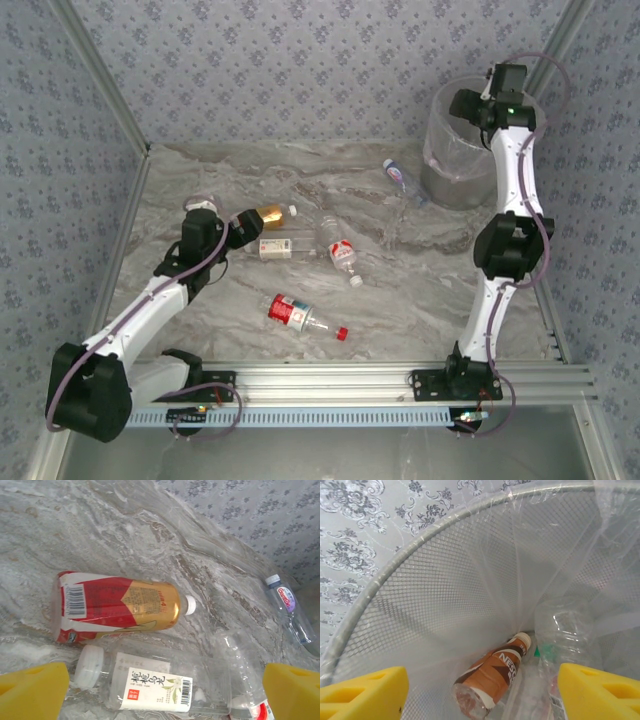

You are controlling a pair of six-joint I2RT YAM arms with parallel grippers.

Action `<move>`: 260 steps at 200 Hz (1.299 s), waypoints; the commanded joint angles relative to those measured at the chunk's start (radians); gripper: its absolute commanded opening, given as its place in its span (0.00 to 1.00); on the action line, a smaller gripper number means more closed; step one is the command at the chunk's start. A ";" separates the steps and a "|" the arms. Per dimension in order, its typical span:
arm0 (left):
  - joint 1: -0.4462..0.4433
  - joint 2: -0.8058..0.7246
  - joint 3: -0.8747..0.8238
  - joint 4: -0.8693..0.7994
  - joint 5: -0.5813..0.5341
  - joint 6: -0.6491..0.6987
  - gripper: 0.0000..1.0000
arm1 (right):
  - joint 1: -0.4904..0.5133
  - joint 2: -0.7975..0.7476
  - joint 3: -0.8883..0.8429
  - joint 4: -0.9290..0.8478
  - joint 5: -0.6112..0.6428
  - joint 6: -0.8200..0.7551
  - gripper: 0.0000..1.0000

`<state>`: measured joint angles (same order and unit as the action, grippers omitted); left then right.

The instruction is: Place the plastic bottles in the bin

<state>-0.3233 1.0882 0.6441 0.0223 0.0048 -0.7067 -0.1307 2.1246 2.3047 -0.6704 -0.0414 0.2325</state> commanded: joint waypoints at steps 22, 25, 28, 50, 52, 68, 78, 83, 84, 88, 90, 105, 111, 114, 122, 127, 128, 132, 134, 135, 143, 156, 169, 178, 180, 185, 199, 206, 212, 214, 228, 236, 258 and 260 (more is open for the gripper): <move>0.046 0.026 0.001 -0.041 -0.019 -0.081 1.00 | 0.001 -0.169 -0.116 0.065 -0.001 -0.004 0.82; 0.048 0.029 0.001 -0.043 -0.018 -0.084 0.99 | 0.000 -0.179 -0.128 0.065 -0.002 -0.003 0.82; 0.050 0.031 0.002 -0.046 -0.016 -0.087 0.99 | 0.001 -0.190 -0.140 0.085 -0.004 -0.003 0.82; 0.056 0.052 0.017 -0.071 0.014 -0.090 0.99 | 0.000 -0.272 -0.243 0.133 -0.005 0.002 0.82; 0.056 0.054 0.019 -0.075 0.019 -0.091 0.99 | 0.000 -0.281 -0.253 0.139 -0.004 0.003 0.83; 0.053 0.069 0.037 -0.123 0.044 -0.115 0.99 | 0.001 -0.349 -0.335 0.167 -0.001 0.011 0.84; 0.048 0.076 0.048 -0.181 0.039 -0.156 0.99 | 0.002 -0.394 -0.385 0.180 0.001 0.019 0.85; 0.042 0.078 0.053 -0.210 0.036 -0.177 1.00 | 0.002 -0.421 -0.413 0.187 -0.001 0.022 0.85; 0.041 0.078 0.055 -0.218 0.035 -0.181 1.00 | 0.003 -0.427 -0.418 0.190 -0.001 0.021 0.85; 0.035 0.081 0.058 -0.239 0.035 -0.195 0.99 | 0.004 -0.448 -0.442 0.198 0.000 0.024 0.85; 0.031 0.082 0.060 -0.248 0.035 -0.200 0.99 | 0.004 -0.458 -0.452 0.202 0.000 0.026 0.86; -0.011 0.087 0.070 -0.311 0.023 -0.243 0.99 | 0.008 -0.542 -0.553 0.241 -0.003 0.034 0.87; -0.031 0.090 0.073 -0.331 0.017 -0.259 0.99 | 0.011 -0.571 -0.592 0.254 -0.006 0.037 0.88; -0.040 0.090 0.076 -0.342 0.014 -0.266 1.00 | 0.012 -0.591 -0.609 0.259 -0.007 0.037 0.88; -0.067 0.096 0.084 -0.376 0.005 -0.285 0.99 | 0.017 -0.631 -0.656 0.274 -0.011 0.038 0.89; -0.082 0.100 0.091 -0.397 -0.002 -0.297 1.00 | 0.020 -0.657 -0.685 0.278 -0.014 0.037 0.89; -0.085 0.101 0.093 -0.404 -0.003 -0.302 0.99 | 0.020 -0.663 -0.690 0.279 -0.013 0.037 0.89; -0.096 0.103 0.098 -0.422 -0.006 -0.314 0.99 | 0.023 -0.682 -0.713 0.279 -0.013 0.039 0.90; -0.100 0.105 0.100 -0.431 -0.008 -0.321 0.99 | 0.024 -0.691 -0.721 0.278 -0.012 0.039 0.90; -0.102 0.106 0.102 -0.435 -0.010 -0.323 0.99 | 0.026 -0.695 -0.727 0.279 -0.011 0.039 0.90; -0.119 0.110 0.108 -0.469 -0.021 -0.354 1.00 | 0.031 -0.733 -0.771 0.282 -0.013 0.042 0.92; -0.139 0.114 0.113 -0.512 -0.028 -0.406 0.99 | 0.044 -0.789 -0.841 0.288 -0.021 0.045 0.99; -0.160 0.111 0.111 -0.535 -0.022 -0.450 1.00 | 0.060 -0.839 -0.902 0.288 -0.025 0.050 1.00; -0.182 0.108 0.112 -0.550 -0.022 -0.484 0.99 | 0.070 -0.875 -0.943 0.287 -0.021 0.053 1.00; -0.189 0.108 0.112 -0.552 -0.020 -0.490 0.99 | 0.074 -0.880 -0.953 0.287 -0.019 0.055 1.00; -0.203 0.108 0.114 -0.558 -0.019 -0.503 0.99 | 0.079 -0.902 -0.976 0.292 -0.014 0.060 1.00; -0.250 0.111 0.127 -0.584 -0.025 -0.538 0.99 | 0.095 -0.949 -1.038 0.312 -0.017 0.075 1.00; -0.274 0.113 0.140 -0.614 -0.046 -0.560 0.99 | 0.105 -0.973 -1.065 0.320 -0.026 0.080 1.00; -0.297 0.116 0.152 -0.645 -0.070 -0.579 0.99 | 0.112 -0.986 -1.082 0.327 -0.033 0.084 1.00; -0.302 0.117 0.156 -0.655 -0.076 -0.587 0.99 | 0.115 -0.990 -1.087 0.328 -0.036 0.085 1.00; -0.341 0.125 0.176 -0.694 -0.123 -0.648 0.99 | 0.137 -1.013 -1.104 0.327 -0.046 0.080 1.00; -0.356 0.132 0.177 -0.733 -0.133 -0.691 0.99 | 0.149 -1.021 -1.135 0.319 -0.046 0.078 1.00; -0.394 0.168 0.177 -0.739 -0.115 -0.791 0.99 | 0.188 -1.041 -1.173 0.315 -0.054 0.074 1.00; -0.400 0.174 0.179 -0.743 -0.114 -0.801 0.99 | 0.193 -1.042 -1.176 0.315 -0.056 0.073 1.00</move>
<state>-0.6865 1.2175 0.7971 -0.5922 -0.0826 -1.2720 0.0265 1.1133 1.1667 -0.3759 -0.0711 0.2977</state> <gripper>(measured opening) 0.994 0.999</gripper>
